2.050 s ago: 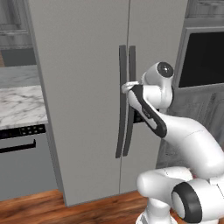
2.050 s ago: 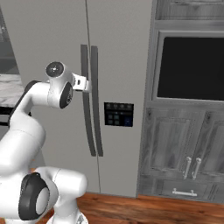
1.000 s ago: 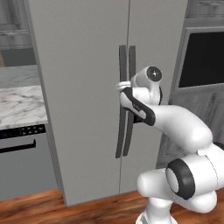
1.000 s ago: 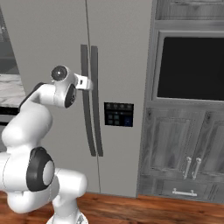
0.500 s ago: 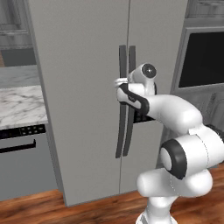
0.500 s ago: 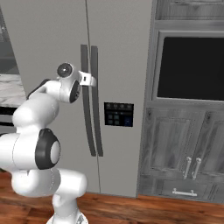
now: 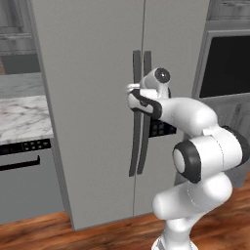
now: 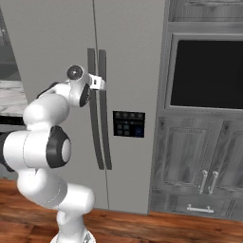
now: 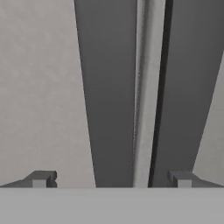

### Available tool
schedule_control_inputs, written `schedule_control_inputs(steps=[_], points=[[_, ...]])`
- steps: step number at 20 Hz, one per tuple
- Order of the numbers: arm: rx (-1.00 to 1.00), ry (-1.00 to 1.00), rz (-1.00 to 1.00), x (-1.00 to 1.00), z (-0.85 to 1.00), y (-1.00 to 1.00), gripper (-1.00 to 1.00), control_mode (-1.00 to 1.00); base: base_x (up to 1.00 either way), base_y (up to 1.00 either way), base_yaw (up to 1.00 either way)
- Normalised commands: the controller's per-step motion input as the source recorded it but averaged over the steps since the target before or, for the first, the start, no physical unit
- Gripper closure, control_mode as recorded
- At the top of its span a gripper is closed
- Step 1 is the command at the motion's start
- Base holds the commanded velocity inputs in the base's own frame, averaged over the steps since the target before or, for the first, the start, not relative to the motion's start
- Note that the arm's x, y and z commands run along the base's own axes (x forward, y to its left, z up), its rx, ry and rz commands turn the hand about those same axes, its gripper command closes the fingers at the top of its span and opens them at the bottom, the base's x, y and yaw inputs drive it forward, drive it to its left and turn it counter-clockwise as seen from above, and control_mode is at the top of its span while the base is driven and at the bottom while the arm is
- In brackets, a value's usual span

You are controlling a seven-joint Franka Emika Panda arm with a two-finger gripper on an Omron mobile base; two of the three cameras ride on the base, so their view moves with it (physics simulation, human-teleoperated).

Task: Retrieve the chicken drumstick from the fridge and place it on the saucepan with marinade on the stove.

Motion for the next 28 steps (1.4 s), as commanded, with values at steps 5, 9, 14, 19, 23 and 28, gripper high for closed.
schedule_control_inputs(steps=[5, 9, 14, 19, 23, 28], points=[[0.00, 0.00, 0.00, 0.33, 0.00, -0.02, -1.00, -1.00, 0.00, 0.00, 0.00], [0.00, 0.00, 0.00, 0.32, -0.02, -0.05, -1.00, -1.00, 0.00, 0.00, 0.00], [0.00, 0.00, 0.00, 0.31, -0.05, -0.05, -1.00, -1.00, 0.00, 0.00, 0.00], [0.00, 0.00, 0.00, 0.36, -0.05, -0.02, -1.00, -1.00, 0.00, 0.00, 0.00], [0.00, 0.00, 0.00, 0.41, -0.06, 0.00, 1.00, -1.00, 0.00, 0.00, 0.00], [0.00, 0.00, 0.00, 0.14, -0.01, 0.00, 1.00, -1.00, 0.00, 0.00, 0.00]])
